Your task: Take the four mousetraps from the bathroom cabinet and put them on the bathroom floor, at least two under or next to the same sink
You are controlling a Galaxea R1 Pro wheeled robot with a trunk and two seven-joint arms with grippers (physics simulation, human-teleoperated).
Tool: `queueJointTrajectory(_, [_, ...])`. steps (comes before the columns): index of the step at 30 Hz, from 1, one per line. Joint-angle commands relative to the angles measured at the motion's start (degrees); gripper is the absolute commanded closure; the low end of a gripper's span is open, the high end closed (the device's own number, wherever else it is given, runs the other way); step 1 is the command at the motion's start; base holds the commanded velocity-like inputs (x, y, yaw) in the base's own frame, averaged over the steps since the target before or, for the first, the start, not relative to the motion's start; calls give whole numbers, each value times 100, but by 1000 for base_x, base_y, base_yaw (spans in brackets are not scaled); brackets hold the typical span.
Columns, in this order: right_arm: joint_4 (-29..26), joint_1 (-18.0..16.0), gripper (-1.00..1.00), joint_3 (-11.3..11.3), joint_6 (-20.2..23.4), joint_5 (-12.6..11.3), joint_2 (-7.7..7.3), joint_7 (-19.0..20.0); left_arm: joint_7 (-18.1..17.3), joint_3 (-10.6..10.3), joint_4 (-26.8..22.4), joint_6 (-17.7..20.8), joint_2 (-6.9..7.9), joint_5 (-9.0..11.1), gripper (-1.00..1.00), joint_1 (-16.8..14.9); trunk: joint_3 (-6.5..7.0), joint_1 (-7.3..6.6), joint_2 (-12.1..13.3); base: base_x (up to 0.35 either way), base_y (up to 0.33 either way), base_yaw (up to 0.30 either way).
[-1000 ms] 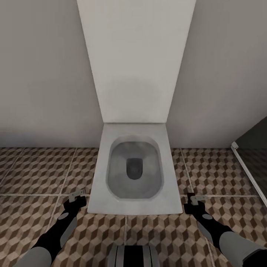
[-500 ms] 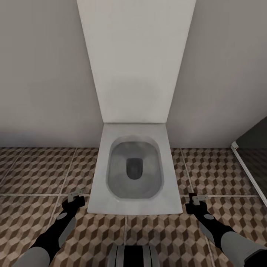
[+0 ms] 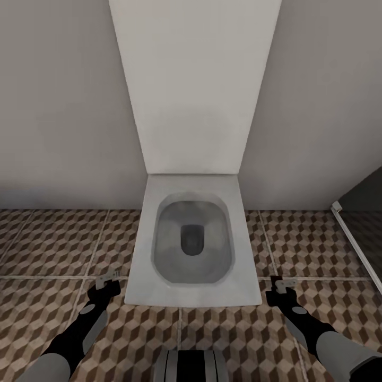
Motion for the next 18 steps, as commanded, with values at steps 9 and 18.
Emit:
queueJointTrajectory(9, [2, -2, 100, 36, -21, -58, -77, 5, 83, -32, 0, -25, 14, 34, 100, -3, -114, 12, -8, 0, 0, 0])
queueJointTrajectory(18, [2, -2, 100, 43, -21, -58, -80, 5, 88, -24, 0, -29, 15, 39, 100, -3, -181, 20, -12, 0, 0, 0])
